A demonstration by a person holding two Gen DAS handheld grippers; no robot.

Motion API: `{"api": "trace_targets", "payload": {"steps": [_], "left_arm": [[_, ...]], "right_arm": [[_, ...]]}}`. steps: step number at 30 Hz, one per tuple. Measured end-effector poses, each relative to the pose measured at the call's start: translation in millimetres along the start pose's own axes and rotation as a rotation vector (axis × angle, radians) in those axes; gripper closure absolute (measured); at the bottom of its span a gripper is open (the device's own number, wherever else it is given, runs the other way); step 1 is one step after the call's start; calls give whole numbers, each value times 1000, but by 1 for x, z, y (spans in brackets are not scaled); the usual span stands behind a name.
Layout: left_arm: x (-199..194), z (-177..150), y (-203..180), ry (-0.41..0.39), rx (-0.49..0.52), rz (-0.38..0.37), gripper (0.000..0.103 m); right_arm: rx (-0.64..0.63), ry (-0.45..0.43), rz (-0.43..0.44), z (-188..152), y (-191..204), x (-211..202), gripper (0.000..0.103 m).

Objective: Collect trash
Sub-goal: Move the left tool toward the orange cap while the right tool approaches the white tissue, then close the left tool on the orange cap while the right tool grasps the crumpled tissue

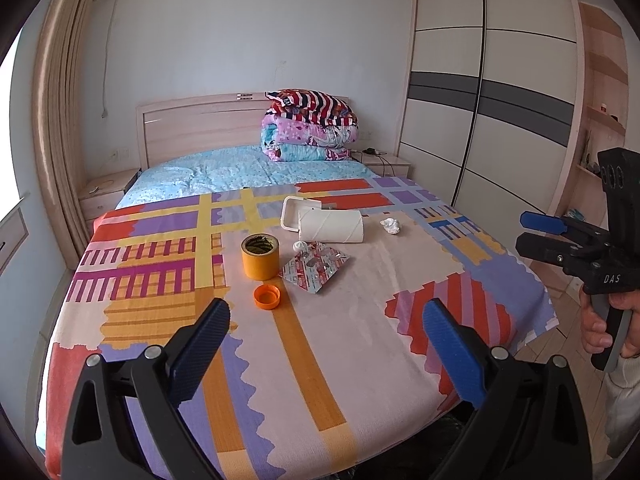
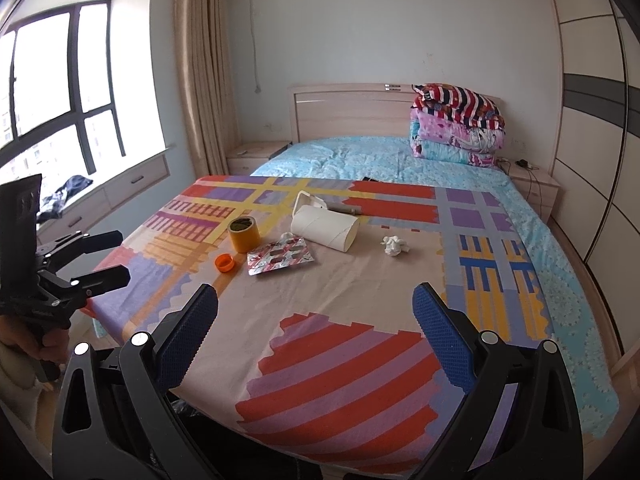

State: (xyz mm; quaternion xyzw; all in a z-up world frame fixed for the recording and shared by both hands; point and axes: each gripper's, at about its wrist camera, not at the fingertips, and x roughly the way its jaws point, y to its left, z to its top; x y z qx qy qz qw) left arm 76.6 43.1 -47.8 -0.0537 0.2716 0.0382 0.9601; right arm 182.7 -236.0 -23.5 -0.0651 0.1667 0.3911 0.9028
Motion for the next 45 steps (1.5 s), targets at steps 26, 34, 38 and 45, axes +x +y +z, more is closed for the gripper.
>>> {"api": "trace_targets", "payload": {"steps": [26,34,38,45], "left_arm": [[136,4,61,233,-56,51,47],[155,2,69,274,-65,56,66],[158,2,68,274,-58,47,69],[160,-2,67,280,-42,41,73]], "right_arm": [[81,273,-90,33,-81,186,42],[112,309,-109,35,-91,218,52],[161,309,-91,33,-99,220,71],[134,310,-106,32,-95,220,80]]}}
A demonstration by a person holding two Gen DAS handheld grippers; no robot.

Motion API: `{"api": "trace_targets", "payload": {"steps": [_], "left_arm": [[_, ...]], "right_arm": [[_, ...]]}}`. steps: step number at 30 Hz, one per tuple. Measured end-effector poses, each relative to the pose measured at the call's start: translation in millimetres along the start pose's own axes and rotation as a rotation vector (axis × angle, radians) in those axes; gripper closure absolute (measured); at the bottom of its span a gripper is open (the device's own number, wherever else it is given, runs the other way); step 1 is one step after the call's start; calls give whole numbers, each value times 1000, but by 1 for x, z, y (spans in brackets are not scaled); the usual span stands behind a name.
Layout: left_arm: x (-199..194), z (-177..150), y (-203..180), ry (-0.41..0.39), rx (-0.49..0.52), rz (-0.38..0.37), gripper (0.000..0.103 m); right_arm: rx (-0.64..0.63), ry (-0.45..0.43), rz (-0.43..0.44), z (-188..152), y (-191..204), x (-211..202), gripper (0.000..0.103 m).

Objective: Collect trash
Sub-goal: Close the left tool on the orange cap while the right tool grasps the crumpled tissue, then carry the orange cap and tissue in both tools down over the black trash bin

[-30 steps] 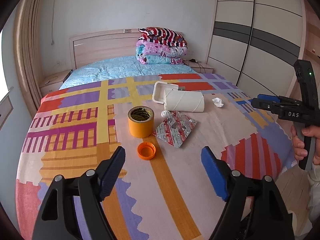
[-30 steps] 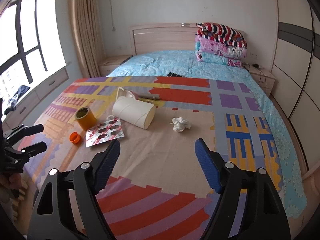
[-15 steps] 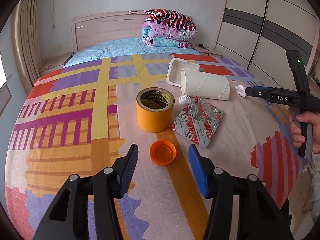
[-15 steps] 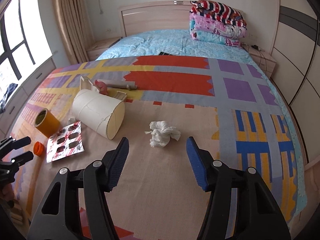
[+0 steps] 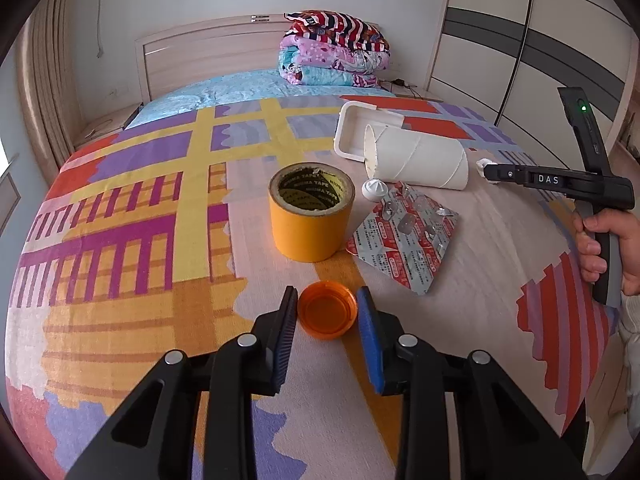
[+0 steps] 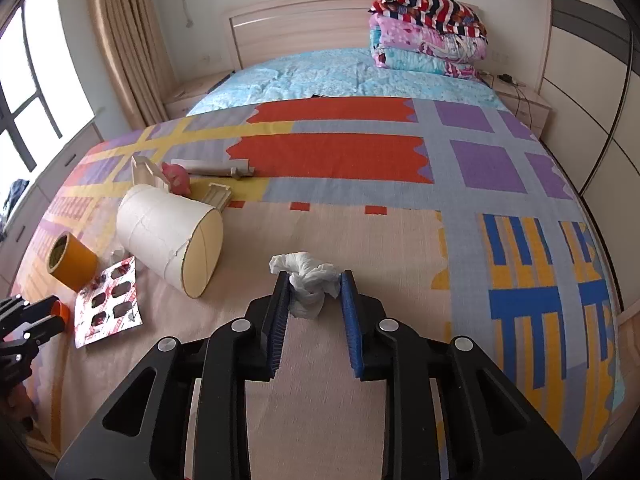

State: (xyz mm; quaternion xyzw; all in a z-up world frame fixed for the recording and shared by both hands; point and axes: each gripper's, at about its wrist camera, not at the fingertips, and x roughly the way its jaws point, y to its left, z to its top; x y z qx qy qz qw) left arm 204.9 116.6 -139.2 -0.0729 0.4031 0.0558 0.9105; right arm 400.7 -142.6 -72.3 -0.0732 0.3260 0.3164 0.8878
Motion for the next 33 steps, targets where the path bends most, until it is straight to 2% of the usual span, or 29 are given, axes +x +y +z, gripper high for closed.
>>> {"api": "trace_targets", "payload": {"steps": [8,17,25,33], "left_arm": [[-20,-2,-5,-37,10,-1,74],[-66,-16,-25,-95,27,-35,74],[-105,-45,-49,-119,53,-63,74],[-142,-77,-70,-143,74,-88,74]], "right_arm": [[-30,-31,-14,-9,10,-22,82],[-85,-104,12,-33,34,-80,82],[-126,-153,62,-71,58,-136,82],[-178,-160,141,-127,87,-174,82]]}}
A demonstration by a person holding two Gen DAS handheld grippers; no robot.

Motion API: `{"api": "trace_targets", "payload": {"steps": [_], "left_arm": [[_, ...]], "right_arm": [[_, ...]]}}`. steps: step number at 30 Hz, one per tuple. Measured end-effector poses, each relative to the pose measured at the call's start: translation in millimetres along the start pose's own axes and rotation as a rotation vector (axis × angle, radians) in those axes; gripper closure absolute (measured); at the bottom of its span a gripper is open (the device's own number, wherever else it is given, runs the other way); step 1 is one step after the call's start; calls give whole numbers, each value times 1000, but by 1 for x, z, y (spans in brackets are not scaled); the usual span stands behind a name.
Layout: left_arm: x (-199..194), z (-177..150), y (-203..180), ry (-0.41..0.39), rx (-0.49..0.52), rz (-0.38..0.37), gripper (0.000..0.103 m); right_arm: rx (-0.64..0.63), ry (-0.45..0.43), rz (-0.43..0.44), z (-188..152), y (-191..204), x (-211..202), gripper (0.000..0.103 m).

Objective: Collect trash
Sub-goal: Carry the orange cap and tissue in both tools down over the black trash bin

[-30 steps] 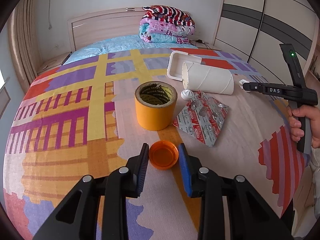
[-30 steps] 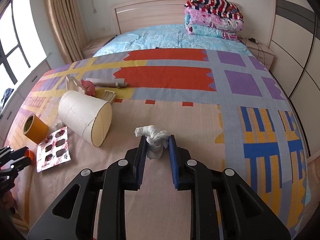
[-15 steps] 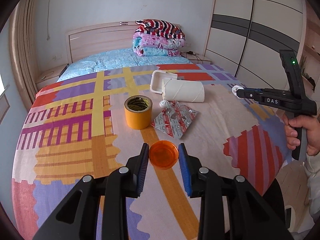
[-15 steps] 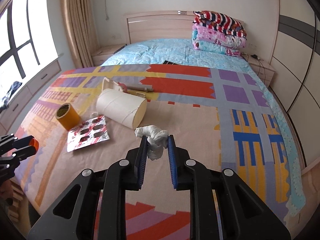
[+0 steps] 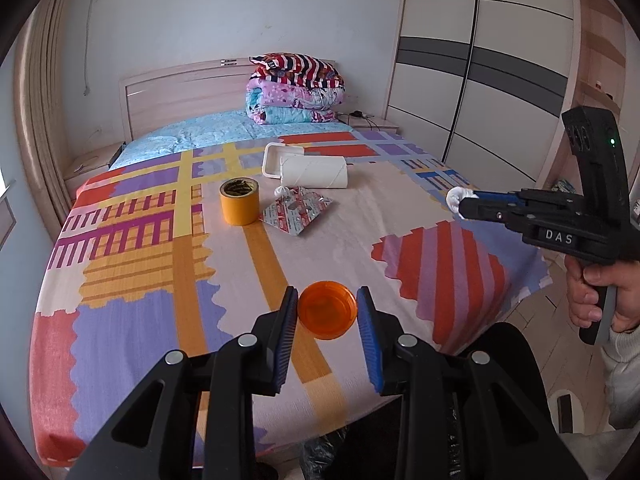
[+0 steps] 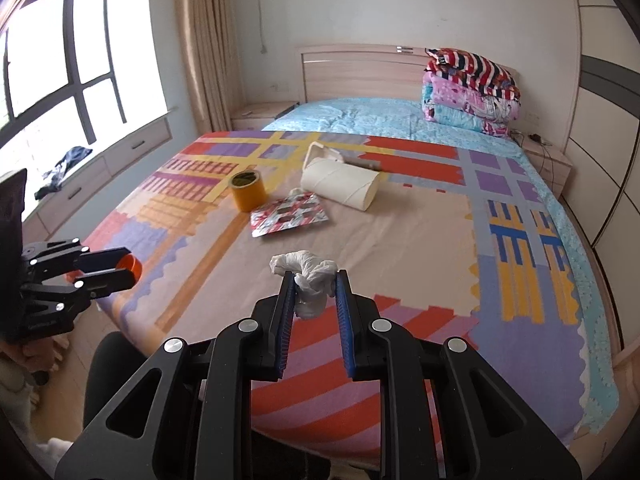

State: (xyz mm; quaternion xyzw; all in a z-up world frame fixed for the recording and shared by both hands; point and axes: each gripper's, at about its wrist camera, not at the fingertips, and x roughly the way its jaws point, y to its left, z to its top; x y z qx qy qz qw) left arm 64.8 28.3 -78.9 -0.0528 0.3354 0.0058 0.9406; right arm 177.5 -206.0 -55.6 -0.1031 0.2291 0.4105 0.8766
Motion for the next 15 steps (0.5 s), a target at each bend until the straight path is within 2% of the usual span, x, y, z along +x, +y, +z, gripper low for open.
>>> {"api": "trace_targets", "payload": {"steps": [10,15], "left_arm": [[-10,-50,-32,41,52,-76,74],[11,-81,-46,133,70,-75,74]], "right_arm": [[-47,115,110,-67,43,-2,82],[-59,184,157,-99,55,11,82]]}}
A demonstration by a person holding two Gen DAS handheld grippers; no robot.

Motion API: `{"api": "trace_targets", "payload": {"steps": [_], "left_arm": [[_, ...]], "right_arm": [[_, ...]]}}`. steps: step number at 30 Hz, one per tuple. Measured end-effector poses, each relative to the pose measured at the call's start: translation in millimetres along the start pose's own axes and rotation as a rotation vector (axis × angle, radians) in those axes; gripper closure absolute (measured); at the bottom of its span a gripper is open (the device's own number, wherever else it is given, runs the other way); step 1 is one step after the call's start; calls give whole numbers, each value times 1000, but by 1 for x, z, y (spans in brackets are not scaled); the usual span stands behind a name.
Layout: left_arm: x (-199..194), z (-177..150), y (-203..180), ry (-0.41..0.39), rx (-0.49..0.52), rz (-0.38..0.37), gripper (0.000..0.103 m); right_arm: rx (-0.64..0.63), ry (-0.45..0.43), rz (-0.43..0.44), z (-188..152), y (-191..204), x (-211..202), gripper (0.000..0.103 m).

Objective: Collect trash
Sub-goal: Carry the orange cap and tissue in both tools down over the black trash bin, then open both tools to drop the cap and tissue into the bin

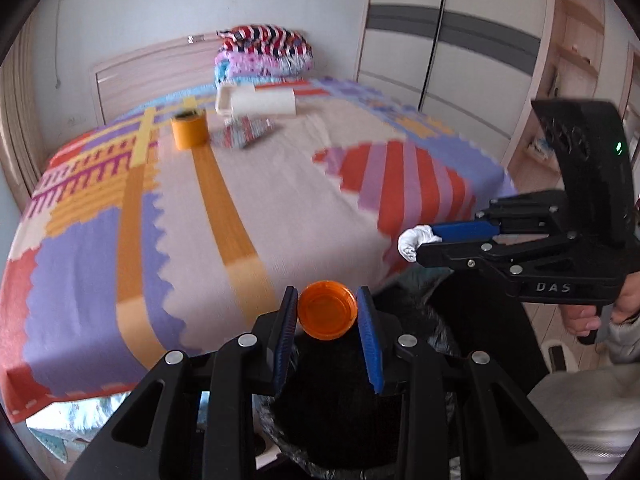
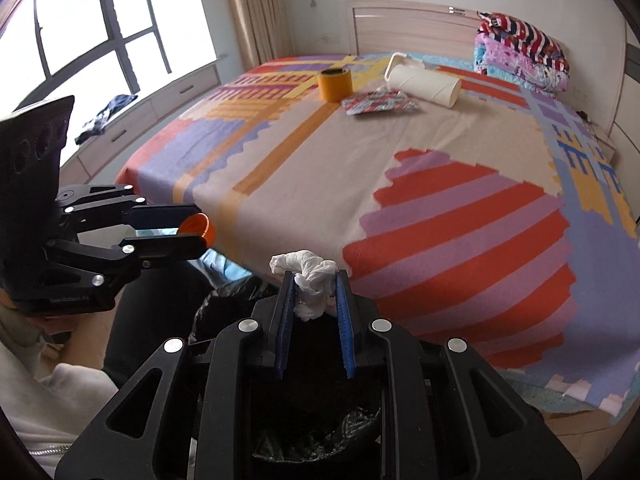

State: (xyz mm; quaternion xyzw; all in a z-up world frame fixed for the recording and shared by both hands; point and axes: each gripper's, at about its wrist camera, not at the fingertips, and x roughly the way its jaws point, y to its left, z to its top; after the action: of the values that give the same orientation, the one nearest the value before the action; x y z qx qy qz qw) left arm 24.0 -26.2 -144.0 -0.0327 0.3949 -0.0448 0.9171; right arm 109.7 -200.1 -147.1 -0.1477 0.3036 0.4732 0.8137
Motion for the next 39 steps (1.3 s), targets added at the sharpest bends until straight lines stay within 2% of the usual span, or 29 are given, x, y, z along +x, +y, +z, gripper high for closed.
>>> {"api": "trace_targets", "payload": {"steps": [7,11,21,28,33,35,37,39], "left_arm": [[35,-31,-7,108,-7,-31,74],[62,-46,-3,204,-5,-36,74],[106,-73,-2,337,-30,-18,74],[116,-82,1,372,-36,-26,74],[119,-84,8,384,-55,-17,74],[121,-84,6,389,-55,-19,69],[125,-82,4,389,-51,-18,56],[124,-81,4,382,-48,-20,55]], "right_arm": [[40,135,34,-38,3,41,82],[52,222,39,-59,4,66,82],[70,365,5,-78,6,101,82],[73,419,14,-84,12,109,80],[63,427,22,-85,20,109,73],[58,428,22,-84,22,111,69],[59,426,23,-84,23,110,68],[62,422,20,-82,8,115,68]]}}
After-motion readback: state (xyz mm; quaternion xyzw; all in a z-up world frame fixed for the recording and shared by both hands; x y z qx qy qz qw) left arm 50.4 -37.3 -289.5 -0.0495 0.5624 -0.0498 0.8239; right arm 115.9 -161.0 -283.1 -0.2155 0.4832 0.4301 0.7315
